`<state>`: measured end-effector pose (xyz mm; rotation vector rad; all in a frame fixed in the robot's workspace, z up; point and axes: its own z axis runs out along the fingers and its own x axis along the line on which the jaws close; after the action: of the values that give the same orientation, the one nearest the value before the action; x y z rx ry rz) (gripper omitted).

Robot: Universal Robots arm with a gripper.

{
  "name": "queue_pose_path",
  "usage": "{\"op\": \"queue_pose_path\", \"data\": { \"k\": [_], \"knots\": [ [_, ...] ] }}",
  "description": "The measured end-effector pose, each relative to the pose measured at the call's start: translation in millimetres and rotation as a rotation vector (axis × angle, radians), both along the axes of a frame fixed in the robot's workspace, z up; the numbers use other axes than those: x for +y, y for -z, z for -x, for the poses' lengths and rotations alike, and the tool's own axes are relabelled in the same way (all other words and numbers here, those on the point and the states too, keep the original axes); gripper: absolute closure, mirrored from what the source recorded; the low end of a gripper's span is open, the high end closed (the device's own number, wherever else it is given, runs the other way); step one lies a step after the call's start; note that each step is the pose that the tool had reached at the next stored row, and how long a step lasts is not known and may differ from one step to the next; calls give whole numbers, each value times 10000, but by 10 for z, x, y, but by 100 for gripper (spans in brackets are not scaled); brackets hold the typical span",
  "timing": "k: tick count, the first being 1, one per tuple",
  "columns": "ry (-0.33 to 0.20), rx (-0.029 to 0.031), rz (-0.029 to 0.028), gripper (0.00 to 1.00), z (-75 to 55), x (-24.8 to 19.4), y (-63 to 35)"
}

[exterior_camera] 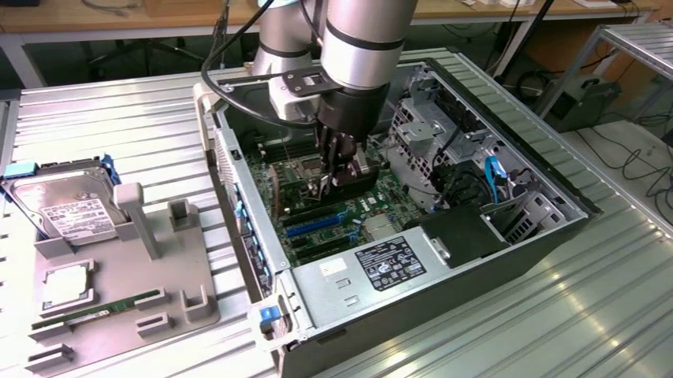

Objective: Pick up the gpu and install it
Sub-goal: 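Insert the gpu into the slot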

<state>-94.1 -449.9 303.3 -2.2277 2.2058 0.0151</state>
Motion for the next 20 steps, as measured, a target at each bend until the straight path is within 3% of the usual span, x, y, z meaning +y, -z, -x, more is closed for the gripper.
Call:
{"op": "queue_pose_path", "data": {
  "k": [16, 20],
  "knots": [
    [-1, 1, 8, 74, 106, 0, 119],
    [0, 1, 32, 74, 115, 0, 143]
  ]
}}
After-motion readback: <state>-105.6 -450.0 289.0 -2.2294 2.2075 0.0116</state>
